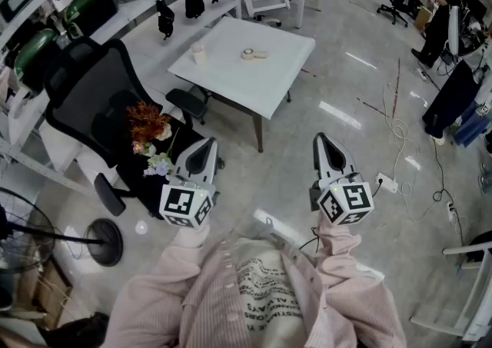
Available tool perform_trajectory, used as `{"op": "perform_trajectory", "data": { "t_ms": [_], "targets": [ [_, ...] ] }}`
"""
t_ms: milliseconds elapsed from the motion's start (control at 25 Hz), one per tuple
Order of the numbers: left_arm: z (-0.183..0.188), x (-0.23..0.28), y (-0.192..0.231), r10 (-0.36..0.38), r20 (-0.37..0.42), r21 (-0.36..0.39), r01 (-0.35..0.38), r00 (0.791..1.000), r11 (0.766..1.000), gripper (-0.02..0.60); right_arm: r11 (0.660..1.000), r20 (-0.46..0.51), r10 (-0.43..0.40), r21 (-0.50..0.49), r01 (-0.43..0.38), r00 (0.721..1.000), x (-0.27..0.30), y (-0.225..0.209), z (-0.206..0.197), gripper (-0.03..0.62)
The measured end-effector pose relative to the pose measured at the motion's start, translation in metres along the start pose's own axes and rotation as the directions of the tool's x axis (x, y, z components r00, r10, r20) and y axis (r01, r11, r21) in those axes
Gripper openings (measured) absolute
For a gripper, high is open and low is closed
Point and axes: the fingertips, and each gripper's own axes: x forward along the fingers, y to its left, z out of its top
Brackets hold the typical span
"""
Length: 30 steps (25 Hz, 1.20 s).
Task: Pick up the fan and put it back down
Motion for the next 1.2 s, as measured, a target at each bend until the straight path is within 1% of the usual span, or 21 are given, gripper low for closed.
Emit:
{"op": "perform_trajectory", "data": {
  "t_ms": [240, 360, 520, 560, 640, 680, 720, 840, 1000, 1200],
  "targets": [
    [-0.007, 0.013, -0.005, 0.005, -0.005, -0.03, -0.005, 1.0, 1.0, 0.002, 1.0, -0.023, 0.012, 0.005, -0.012, 1.0, 0.007, -0.012, -0.005, -0.002],
    [-0.011, 0.021, -0.004, 0.005, -0.015, -0.037, -0.006, 1.0, 0.999, 0.002, 0.999, -0.039, 0.031, 0.031, -0.029, 0.999, 0.01, -0.019, -0.01, -0.002],
    [-0.017, 0.029, -0.005, 0.014, -0.025, -0.06, -0.015, 1.0, 0.998, 0.002, 0.998, -0.049, 0.024, 0.063, -0.021, 0.999, 0.017, -0.033, -0.017, 0.0],
    [-0.018, 0.031, -0.006, 0.015, -0.026, -0.065, -0.017, 1.0, 0.998, 0.002, 0.997, -0.045, 0.027, 0.079, -0.023, 0.999, 0.019, -0.036, -0.017, 0.017],
    [-0.02, 0.036, -0.01, 0.014, -0.027, -0.076, -0.016, 1.0, 0.997, 0.002, 0.994, -0.026, 0.03, 0.102, -0.027, 0.999, 0.023, -0.041, -0.016, 0.113],
    [-0.021, 0.038, -0.011, 0.013, -0.027, -0.082, -0.015, 1.0, 0.997, 0.002, 0.995, -0.019, 0.03, 0.101, -0.028, 0.999, 0.025, -0.044, -0.015, 0.136],
    [-0.022, 0.04, -0.013, 0.012, -0.028, -0.086, -0.014, 1.0, 0.996, 0.002, 0.995, -0.018, 0.031, 0.094, -0.029, 0.999, 0.026, -0.045, -0.016, 0.14],
    [-0.027, 0.043, -0.021, 0.012, -0.039, -0.089, -0.015, 0.999, 0.996, 0.002, 0.995, -0.021, 0.038, 0.096, -0.036, 0.999, 0.026, -0.051, -0.02, 0.186],
    [-0.031, 0.049, -0.029, 0.017, -0.053, -0.094, -0.022, 0.998, 0.995, 0.002, 0.993, -0.03, 0.047, 0.108, -0.044, 0.998, 0.028, -0.061, -0.025, 0.207],
    [-0.035, 0.057, -0.029, 0.023, -0.088, -0.096, -0.032, 0.996, 0.995, 0.002, 0.99, -0.051, 0.052, 0.131, -0.045, 0.997, 0.032, -0.071, -0.031, 0.21]
  ]
}}
